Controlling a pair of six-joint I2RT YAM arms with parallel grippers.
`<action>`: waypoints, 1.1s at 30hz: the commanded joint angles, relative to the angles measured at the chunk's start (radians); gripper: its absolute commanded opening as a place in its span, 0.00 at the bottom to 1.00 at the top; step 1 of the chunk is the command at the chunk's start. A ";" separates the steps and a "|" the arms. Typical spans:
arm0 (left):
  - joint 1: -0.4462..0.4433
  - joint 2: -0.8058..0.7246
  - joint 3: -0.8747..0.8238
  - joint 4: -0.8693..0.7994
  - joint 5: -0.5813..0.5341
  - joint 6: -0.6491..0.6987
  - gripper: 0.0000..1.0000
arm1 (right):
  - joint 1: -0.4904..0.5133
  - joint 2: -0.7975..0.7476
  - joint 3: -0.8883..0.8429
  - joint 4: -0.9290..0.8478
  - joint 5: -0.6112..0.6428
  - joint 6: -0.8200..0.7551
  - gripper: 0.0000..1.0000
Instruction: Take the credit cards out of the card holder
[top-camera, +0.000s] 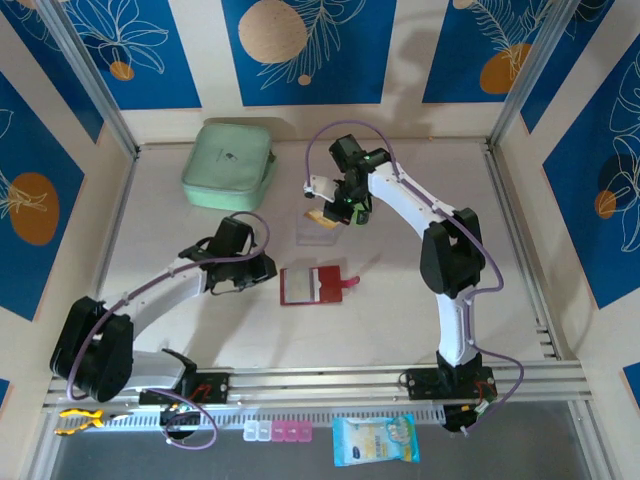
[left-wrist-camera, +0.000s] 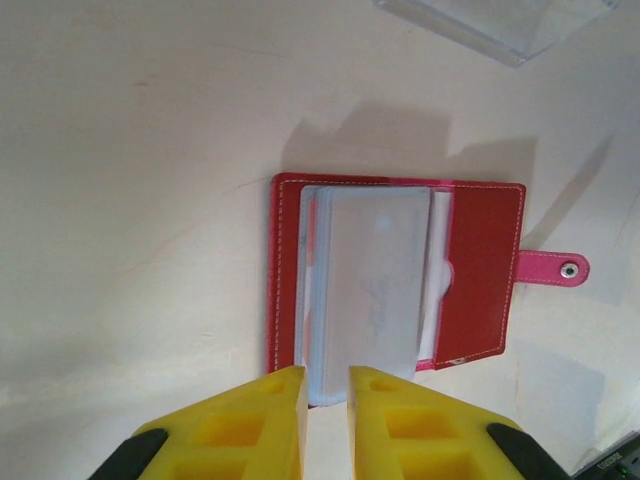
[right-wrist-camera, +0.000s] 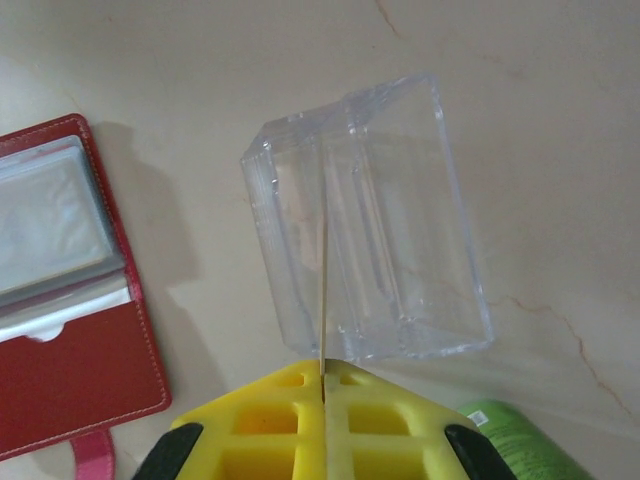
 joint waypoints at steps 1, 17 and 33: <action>0.015 -0.033 -0.018 -0.041 -0.026 0.010 0.19 | 0.008 0.039 0.045 -0.061 -0.009 -0.052 0.00; 0.028 -0.065 -0.038 -0.052 -0.032 0.011 0.19 | 0.009 0.092 0.078 -0.055 -0.040 -0.032 0.23; 0.028 0.002 -0.050 0.034 0.017 -0.005 0.20 | 0.036 0.012 -0.041 0.188 0.040 0.301 0.06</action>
